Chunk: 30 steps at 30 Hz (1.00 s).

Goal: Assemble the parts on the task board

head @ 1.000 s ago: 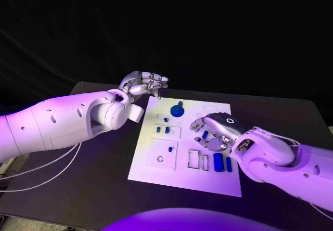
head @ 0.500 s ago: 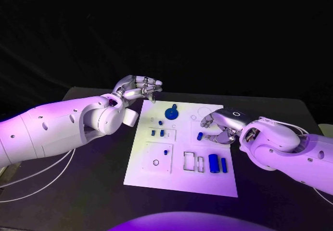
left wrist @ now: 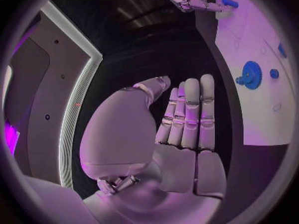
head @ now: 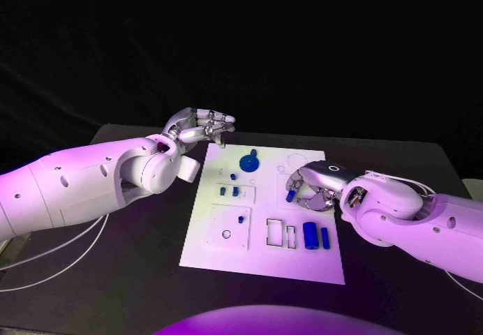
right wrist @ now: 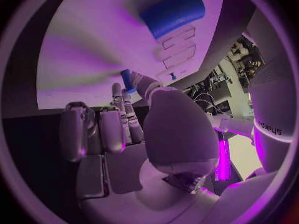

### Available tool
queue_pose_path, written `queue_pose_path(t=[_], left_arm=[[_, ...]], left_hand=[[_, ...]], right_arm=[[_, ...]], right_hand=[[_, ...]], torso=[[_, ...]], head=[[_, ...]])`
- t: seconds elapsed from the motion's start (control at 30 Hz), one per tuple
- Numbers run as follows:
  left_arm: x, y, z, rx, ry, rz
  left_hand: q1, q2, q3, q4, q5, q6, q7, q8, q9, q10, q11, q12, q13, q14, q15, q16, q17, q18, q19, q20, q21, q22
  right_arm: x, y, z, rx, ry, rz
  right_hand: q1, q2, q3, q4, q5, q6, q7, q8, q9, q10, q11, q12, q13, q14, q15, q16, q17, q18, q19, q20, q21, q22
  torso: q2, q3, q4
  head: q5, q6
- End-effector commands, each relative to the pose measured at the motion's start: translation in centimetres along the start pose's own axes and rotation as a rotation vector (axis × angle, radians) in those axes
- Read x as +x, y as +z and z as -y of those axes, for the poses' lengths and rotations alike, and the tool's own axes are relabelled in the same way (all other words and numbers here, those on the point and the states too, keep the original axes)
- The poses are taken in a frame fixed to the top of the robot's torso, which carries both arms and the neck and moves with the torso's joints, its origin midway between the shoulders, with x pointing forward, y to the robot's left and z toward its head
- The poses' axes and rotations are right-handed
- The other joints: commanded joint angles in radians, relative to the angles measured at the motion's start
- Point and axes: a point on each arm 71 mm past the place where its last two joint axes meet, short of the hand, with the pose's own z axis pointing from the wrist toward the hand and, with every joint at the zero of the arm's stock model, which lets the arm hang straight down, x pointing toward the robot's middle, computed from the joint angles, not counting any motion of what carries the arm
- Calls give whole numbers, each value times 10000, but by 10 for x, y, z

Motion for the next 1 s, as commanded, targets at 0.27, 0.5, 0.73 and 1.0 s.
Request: queue_pose_path(t=[0.27,0.5,0.73,1.0], left_arm=[[2,0,0,-46,-117,-194],[2,0,0,-84,-131,-235],[2,0,0,-106,-138,-259],[2,0,0,-128,-140,-266]], left_hand=[[-13,119,-30,-7,18,-72,-25,-38,-12,-49,-8,59,20,-40,0,-10,-16,133,-14,63,-63,-13],[-13,119,-30,-7,18,-72,-25,-38,-12,-49,-8,59,20,-40,0,-10,-16,133,-14,63,-63,-13],[2,131,-31,-12,16,-70,-24,-33,-12,-54,-10,79,27,-38,-3,-4,-17,135,-7,62,-65,-15],[6,146,-30,-9,17,-67,-24,-30,-12,-55,-10,91,31,-37,-4,-1,-18,136,-3,62,-66,-16]], right_arm=[[4,4,-5,-258,228,23],[4,5,-3,-131,229,107],[2,5,-4,-66,145,455],[-4,0,-7,-105,195,1204]], right_hand=[[-25,157,490,135,-78,192,-15,-3,-11,481,-77,111,-37,288,-125,85,37,-100,296,-90,335,1654],[-41,284,747,202,-132,440,-30,101,43,662,-102,85,-53,304,-150,116,60,-124,342,-120,443,1720],[257,802,1276,60,-708,1138,-190,536,290,1219,-268,237,51,328,-285,174,124,-176,445,-210,698,1863],[262,920,1777,-136,-681,1196,-255,811,589,1514,-360,251,166,346,-367,208,150,-215,514,-313,868,1962]], torso=[[2,11,-3],[-7,12,-13],[-12,12,-12],[-15,7,-1]], head=[[-26,-60],[-13,-75],[-19,-72],[-14,-70]])
